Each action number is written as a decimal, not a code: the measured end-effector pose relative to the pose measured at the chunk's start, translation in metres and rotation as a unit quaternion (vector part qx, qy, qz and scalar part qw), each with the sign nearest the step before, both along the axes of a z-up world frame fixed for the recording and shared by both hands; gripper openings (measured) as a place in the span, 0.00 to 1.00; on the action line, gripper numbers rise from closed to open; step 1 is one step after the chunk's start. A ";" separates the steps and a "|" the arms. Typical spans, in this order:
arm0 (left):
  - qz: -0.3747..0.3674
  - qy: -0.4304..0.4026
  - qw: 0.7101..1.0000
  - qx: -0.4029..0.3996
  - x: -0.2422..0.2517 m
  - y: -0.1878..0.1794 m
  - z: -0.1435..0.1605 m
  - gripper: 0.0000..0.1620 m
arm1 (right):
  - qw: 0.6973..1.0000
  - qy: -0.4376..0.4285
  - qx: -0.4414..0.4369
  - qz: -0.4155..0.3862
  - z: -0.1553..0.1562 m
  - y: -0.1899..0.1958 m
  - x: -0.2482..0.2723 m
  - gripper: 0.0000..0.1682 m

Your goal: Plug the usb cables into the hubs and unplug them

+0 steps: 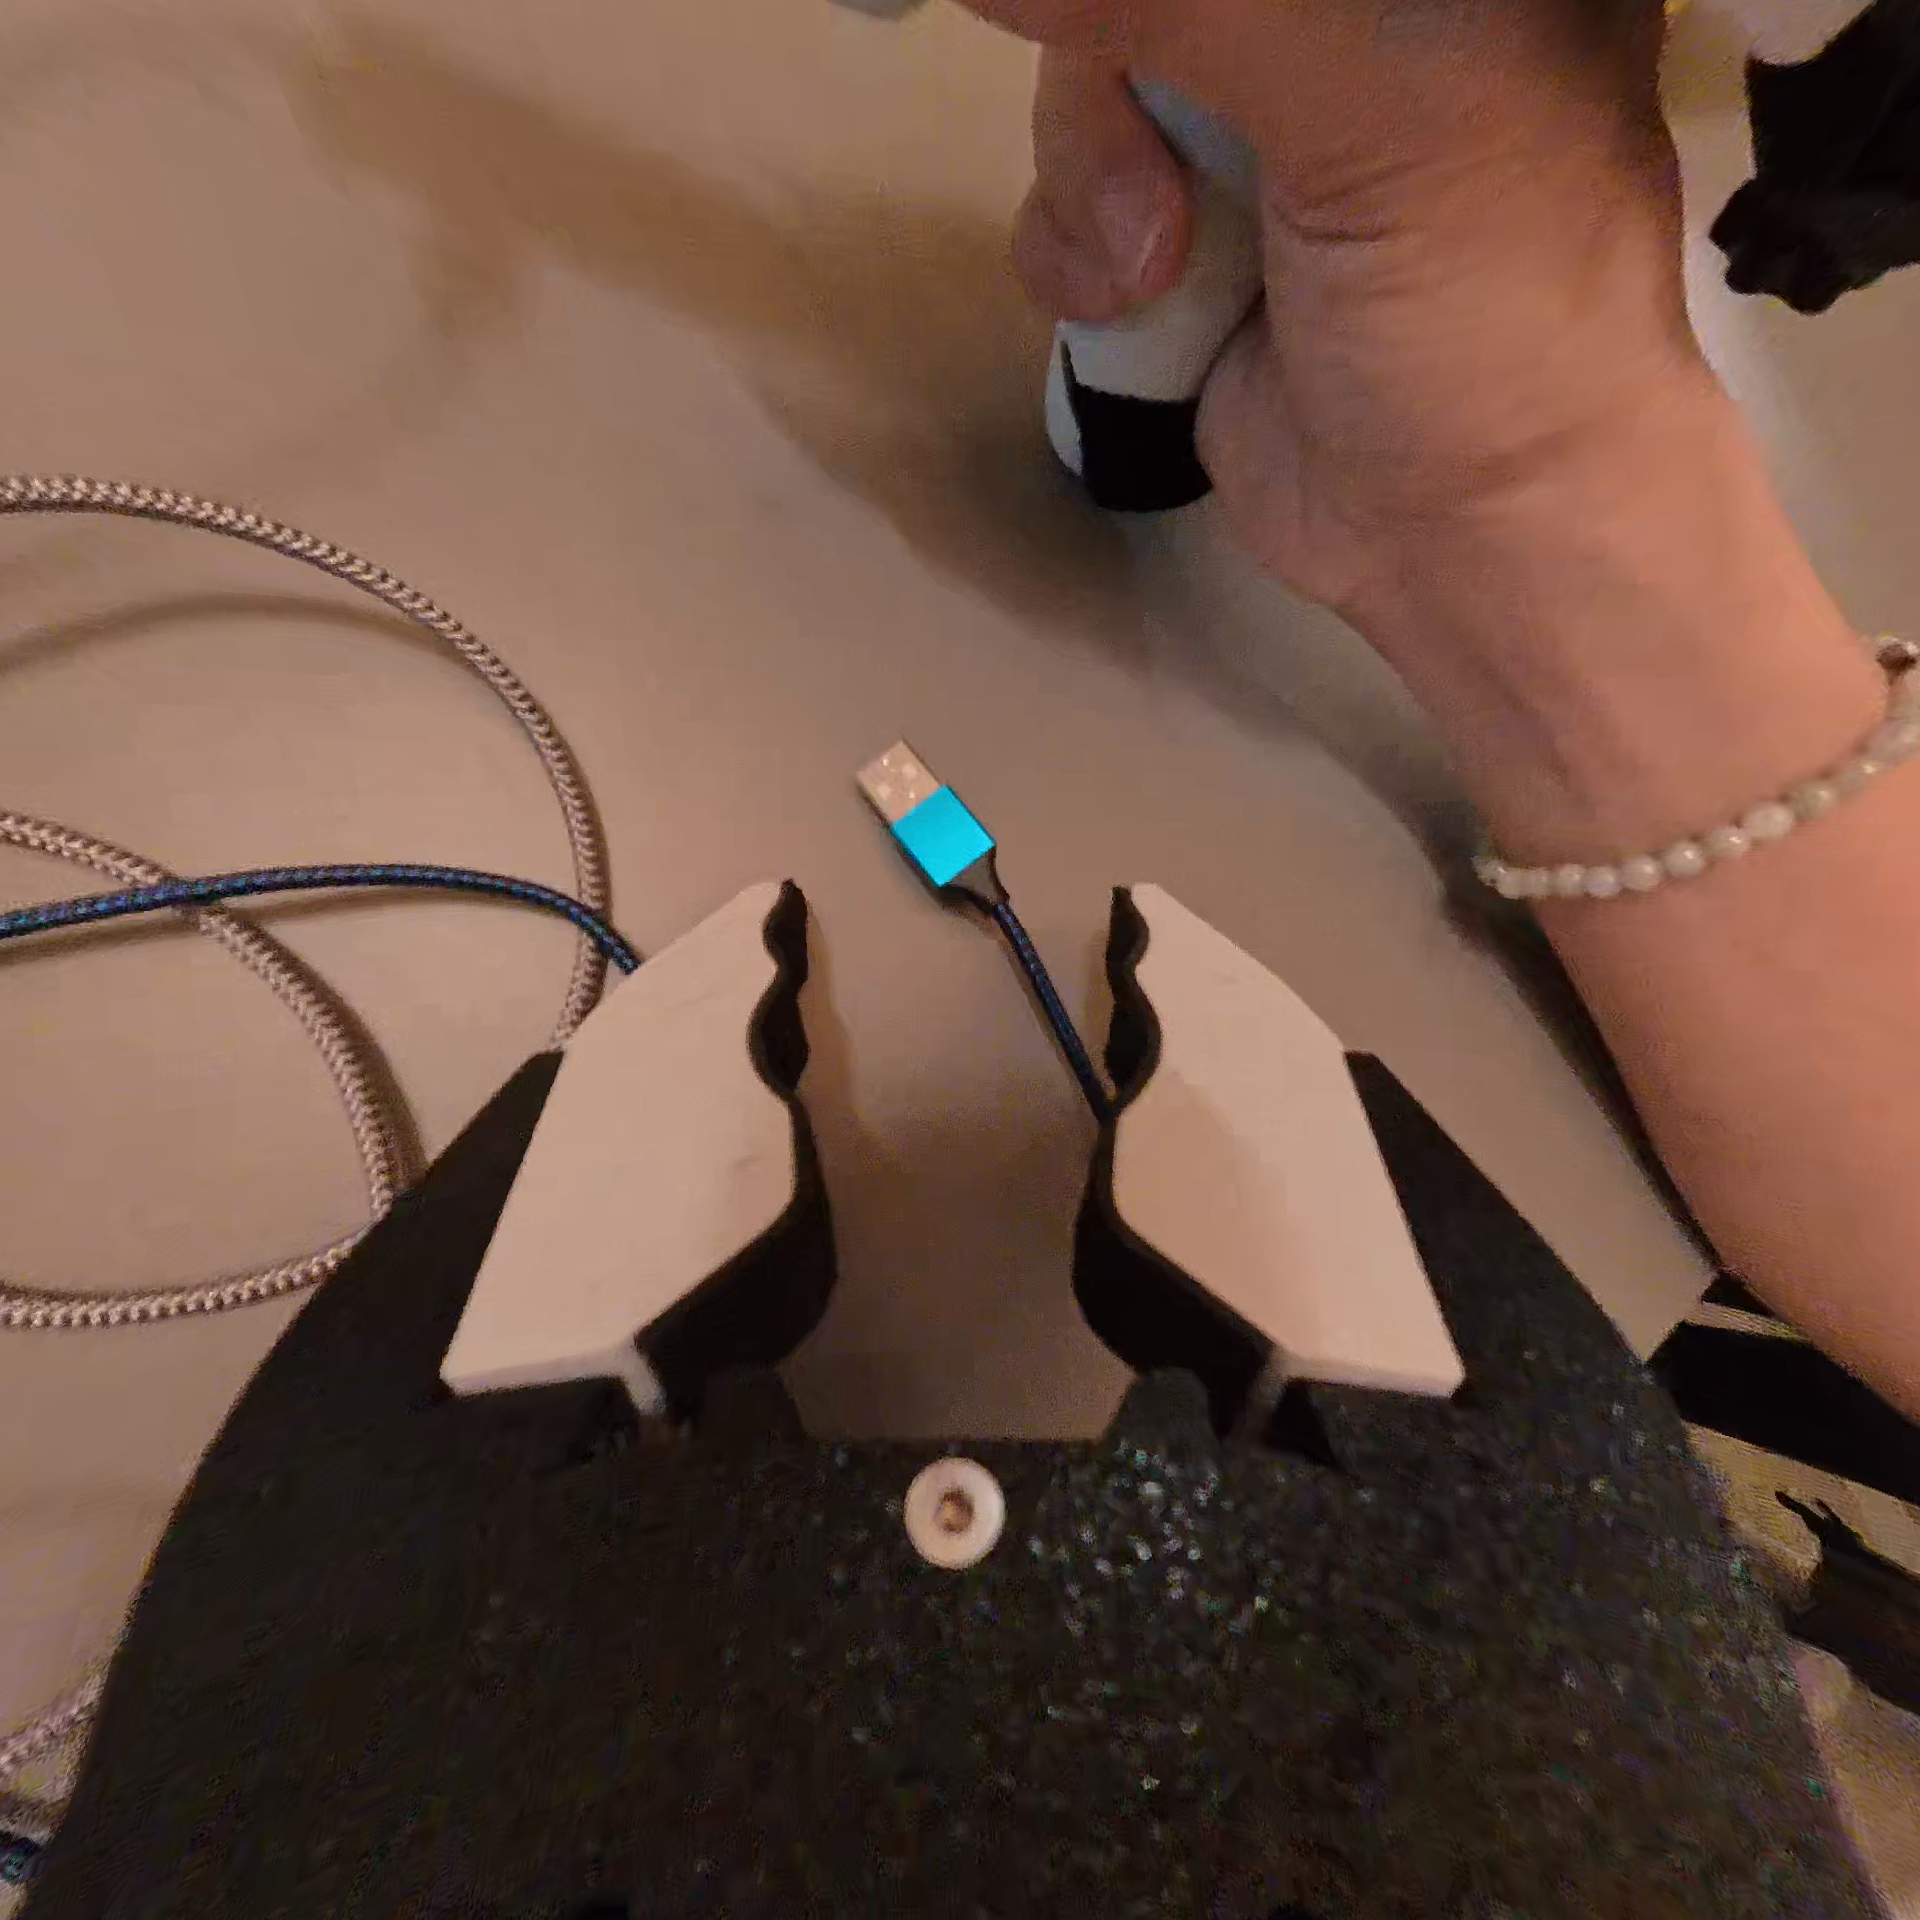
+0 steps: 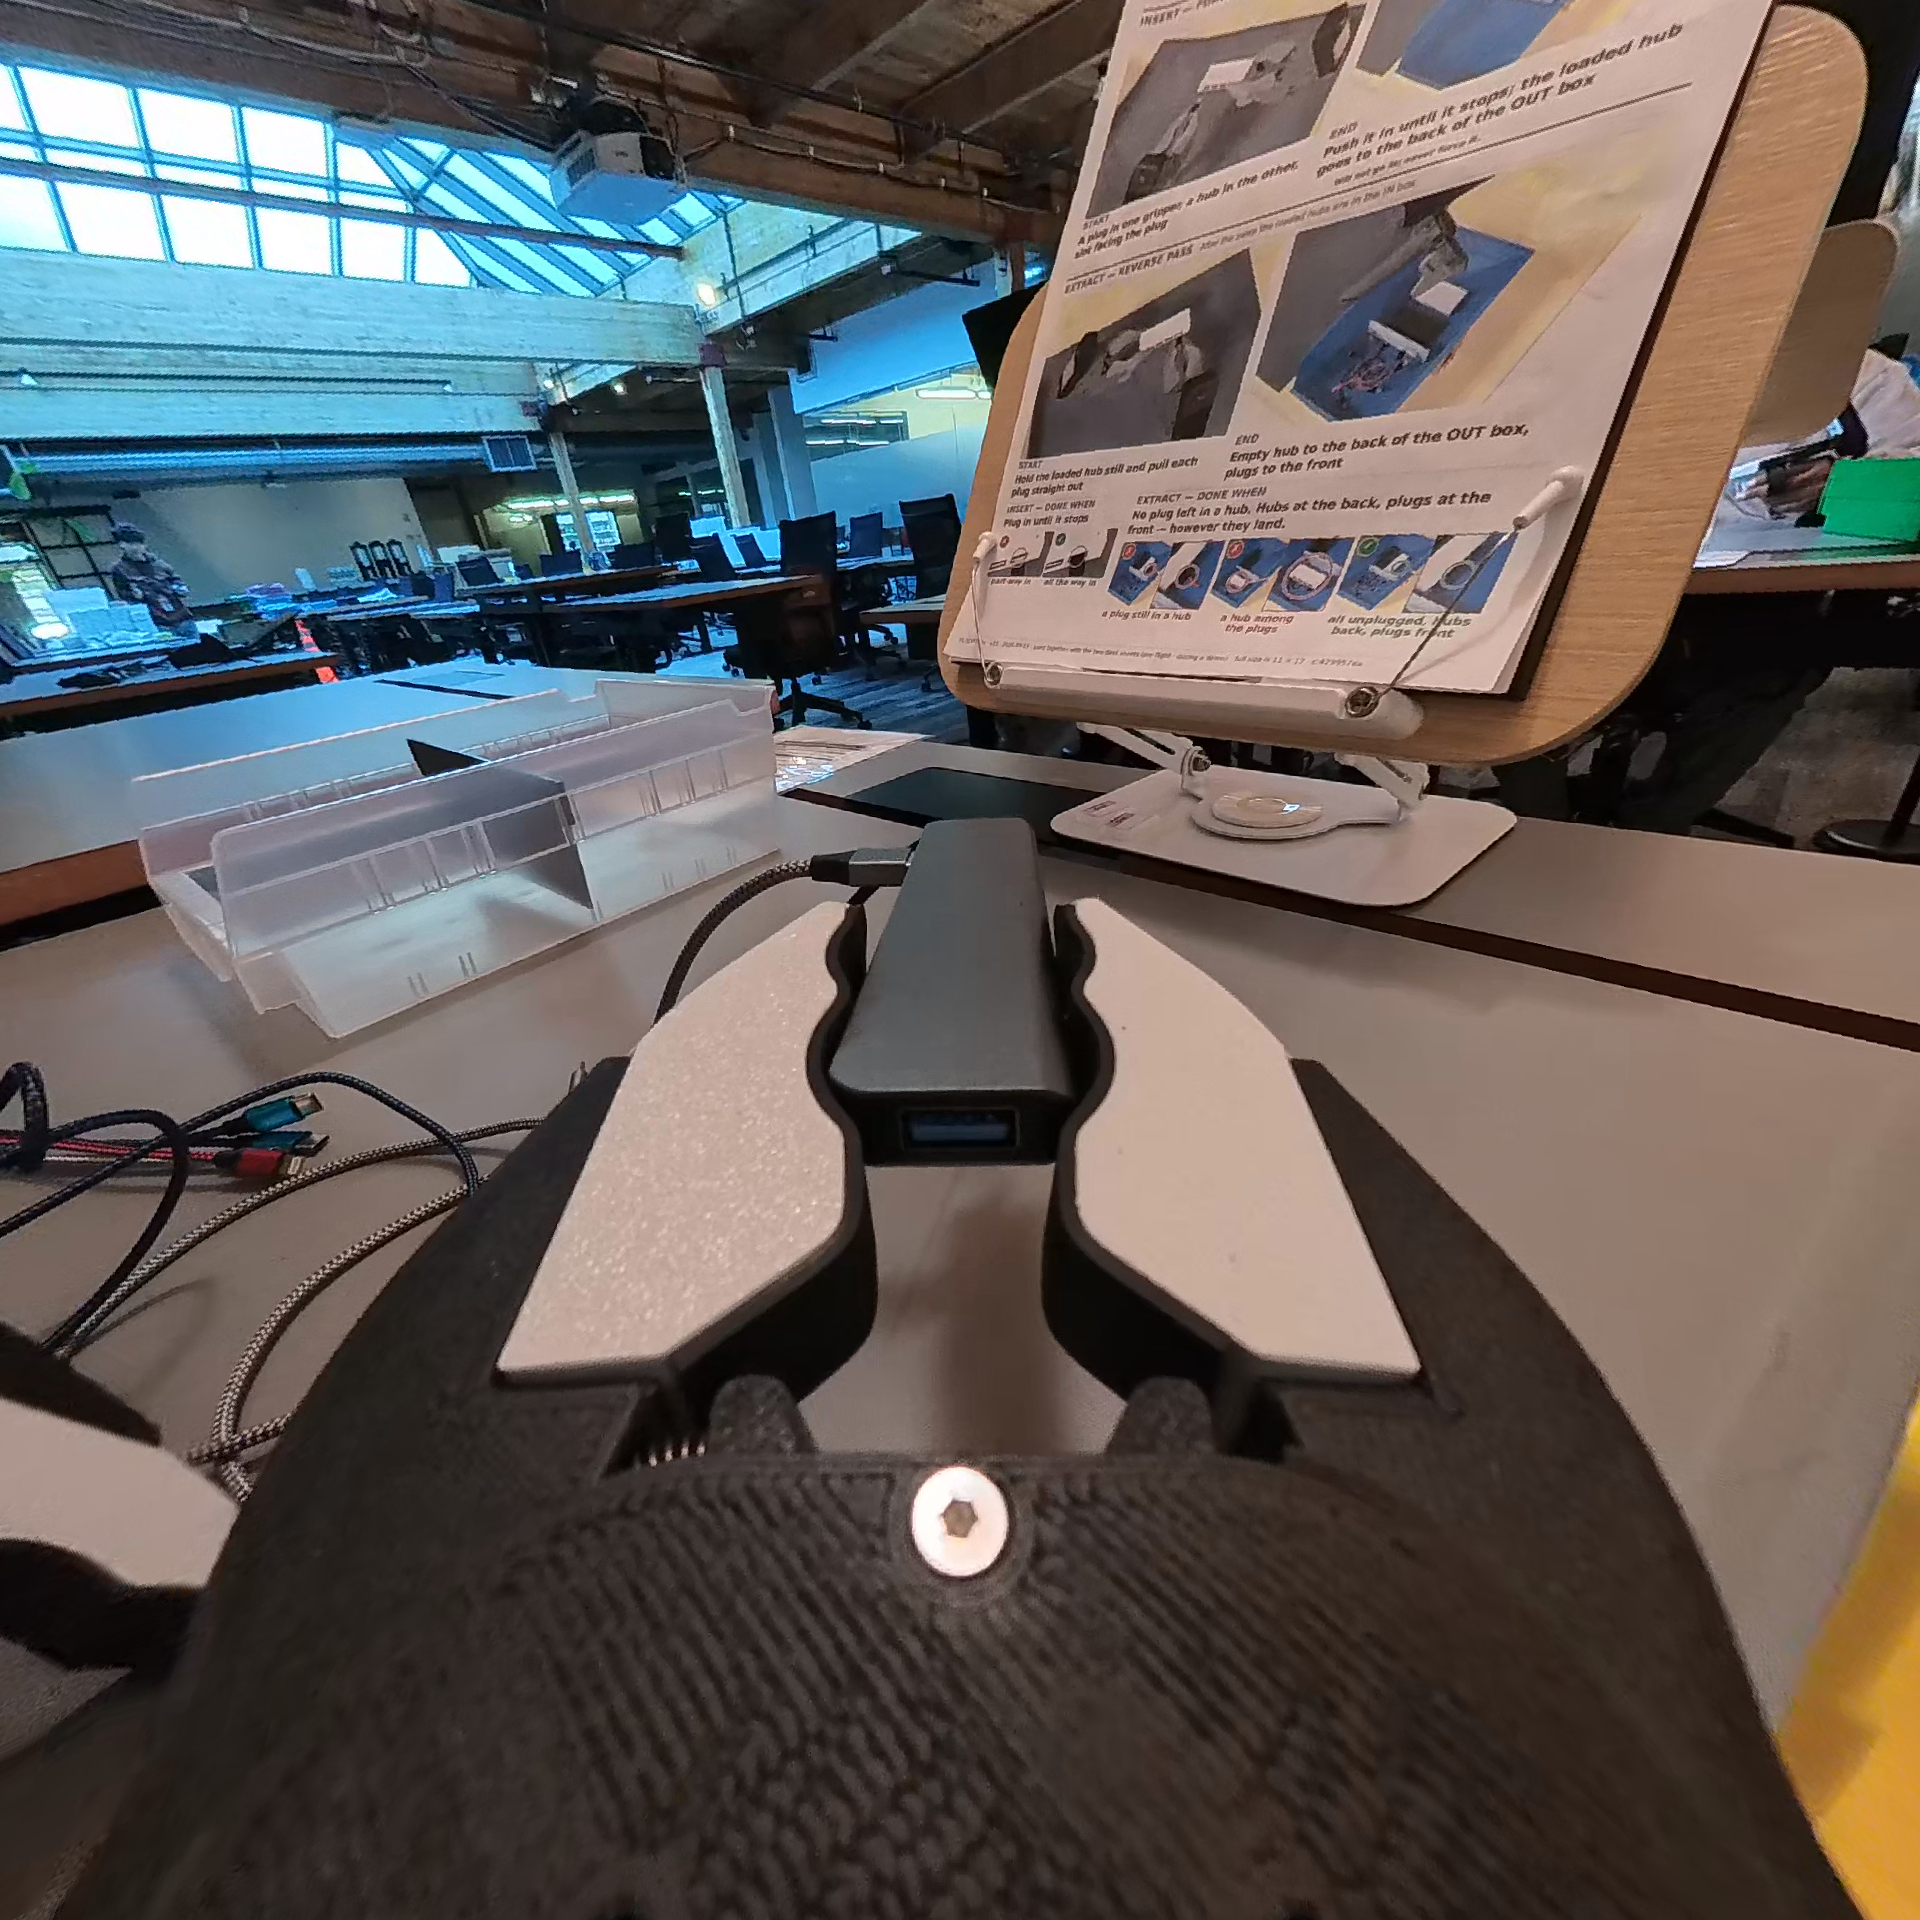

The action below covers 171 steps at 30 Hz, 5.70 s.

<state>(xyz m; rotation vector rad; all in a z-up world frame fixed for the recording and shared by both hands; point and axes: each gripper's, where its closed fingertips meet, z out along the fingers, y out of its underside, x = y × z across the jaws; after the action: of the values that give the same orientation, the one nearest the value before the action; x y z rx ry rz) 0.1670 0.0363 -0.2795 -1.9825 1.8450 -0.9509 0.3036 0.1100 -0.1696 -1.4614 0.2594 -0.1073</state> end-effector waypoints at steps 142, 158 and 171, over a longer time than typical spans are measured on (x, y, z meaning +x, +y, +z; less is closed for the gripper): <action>-0.073 -0.353 0.911 0.201 0.096 0.080 0.127 0.00 | 0.998 -0.028 0.022 0.057 0.006 0.017 -0.038 0.07; 0.019 -0.276 0.872 -0.403 0.034 0.118 0.143 0.31 | 0.850 -0.480 -0.104 -0.192 0.026 0.009 -0.040 0.07; 0.106 -0.267 0.952 -0.105 0.039 0.112 0.152 0.25 | 0.780 -0.559 -0.157 -0.234 0.026 0.011 -0.040 0.07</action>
<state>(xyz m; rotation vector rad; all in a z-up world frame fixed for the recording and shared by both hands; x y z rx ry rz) 0.2062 0.1486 -0.1279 -1.7470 1.2544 -1.4838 0.2640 0.1206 -0.1438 -1.3854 -0.4101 -1.4382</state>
